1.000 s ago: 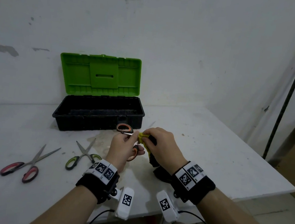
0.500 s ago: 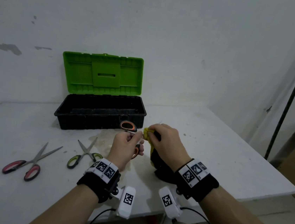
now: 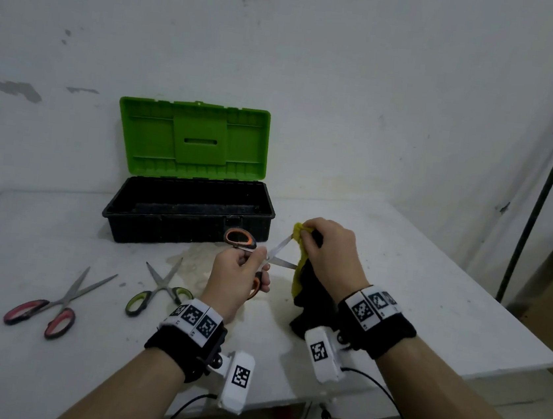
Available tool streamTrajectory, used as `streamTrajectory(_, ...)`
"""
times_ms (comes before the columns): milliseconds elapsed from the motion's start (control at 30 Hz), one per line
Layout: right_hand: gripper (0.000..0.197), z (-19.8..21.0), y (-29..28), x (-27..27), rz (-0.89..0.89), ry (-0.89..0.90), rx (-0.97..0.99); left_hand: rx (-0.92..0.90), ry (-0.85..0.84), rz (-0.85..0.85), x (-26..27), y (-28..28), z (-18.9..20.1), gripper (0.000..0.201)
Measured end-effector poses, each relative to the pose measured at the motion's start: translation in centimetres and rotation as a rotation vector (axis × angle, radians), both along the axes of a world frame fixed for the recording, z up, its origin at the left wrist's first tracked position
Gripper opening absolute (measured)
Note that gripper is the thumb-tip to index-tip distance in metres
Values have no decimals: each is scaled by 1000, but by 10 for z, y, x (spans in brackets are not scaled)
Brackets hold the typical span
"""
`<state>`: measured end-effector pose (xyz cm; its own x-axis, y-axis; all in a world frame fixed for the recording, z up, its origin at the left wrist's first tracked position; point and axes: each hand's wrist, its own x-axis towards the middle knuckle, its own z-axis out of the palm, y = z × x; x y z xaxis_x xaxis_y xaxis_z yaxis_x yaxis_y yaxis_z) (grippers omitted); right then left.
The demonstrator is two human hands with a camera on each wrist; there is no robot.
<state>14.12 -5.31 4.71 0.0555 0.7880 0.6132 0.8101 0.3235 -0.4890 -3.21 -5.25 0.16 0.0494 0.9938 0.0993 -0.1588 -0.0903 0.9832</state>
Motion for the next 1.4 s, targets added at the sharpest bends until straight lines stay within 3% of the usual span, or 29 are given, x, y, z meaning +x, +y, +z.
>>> streamTrajectory(67, 12, 4, 0, 3, -5, 16, 18, 3, 5, 6, -2, 1, -1, 33)
streamTrajectory(233, 11, -8, -17, -25, 180, -103, -5, 22, -12, 0, 1, 2, 2, 34)
streamTrajectory(467, 9, 6, 3, 2, 3, 11, 9, 16, 15, 0, -4, -1, 1, 34)
streamTrajectory(667, 13, -7, -19, -16, 206, -120, -30, -16, -46, -15, 0, 0, 4, 29)
streamTrajectory(900, 12, 4, 0, 10, 17, 63, -42, -32, -49, -18, 1, -3, 1, 29)
streamTrajectory(1100, 18, -2, -21, -18, 182, -149, -75, -10, -11, -11, 4, 0, 2, 31)
streamTrajectory(1300, 15, 8, 2, 6, -21, -68, -95, 12, 37, -19, 0, -4, 1, 32)
streamTrajectory(1400, 16, 14, -6, -3, 26, -81, -82, 30, 62, -13, -1, -3, 2, 33)
